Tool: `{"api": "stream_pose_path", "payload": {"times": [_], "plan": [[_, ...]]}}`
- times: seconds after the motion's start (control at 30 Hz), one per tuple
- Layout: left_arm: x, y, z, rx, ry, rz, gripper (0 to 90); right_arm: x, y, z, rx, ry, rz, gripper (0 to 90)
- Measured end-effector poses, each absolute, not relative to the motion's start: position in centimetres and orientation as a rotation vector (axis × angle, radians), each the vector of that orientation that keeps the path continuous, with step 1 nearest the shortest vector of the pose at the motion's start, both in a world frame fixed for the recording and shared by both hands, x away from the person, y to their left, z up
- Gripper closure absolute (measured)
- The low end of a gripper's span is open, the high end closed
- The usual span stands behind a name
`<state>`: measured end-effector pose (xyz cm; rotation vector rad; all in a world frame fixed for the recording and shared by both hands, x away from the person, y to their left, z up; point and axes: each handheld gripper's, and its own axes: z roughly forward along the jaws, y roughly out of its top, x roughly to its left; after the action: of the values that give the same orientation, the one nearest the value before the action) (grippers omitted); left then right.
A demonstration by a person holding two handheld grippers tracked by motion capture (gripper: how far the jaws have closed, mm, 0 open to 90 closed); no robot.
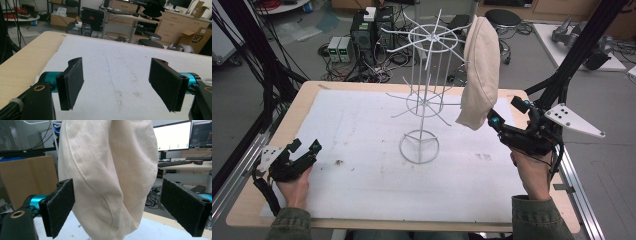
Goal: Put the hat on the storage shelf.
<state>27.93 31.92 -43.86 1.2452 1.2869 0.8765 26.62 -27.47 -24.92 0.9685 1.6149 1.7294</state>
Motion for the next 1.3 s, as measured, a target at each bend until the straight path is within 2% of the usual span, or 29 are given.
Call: {"api": "stream_pose_path", "payload": {"times": [0.87,1.3], "plan": [[27.9,31.9,-43.8,1.244,1.286,0.878,28.1,25.2,-29.3,-32.8,1.258,1.527,1.564,11.2],[27.8,31.9,-43.8,1.243,1.286,0.879,28.1,24.6,-28.7,-37.1,1.32,1.389,1.325,11.2]]}}
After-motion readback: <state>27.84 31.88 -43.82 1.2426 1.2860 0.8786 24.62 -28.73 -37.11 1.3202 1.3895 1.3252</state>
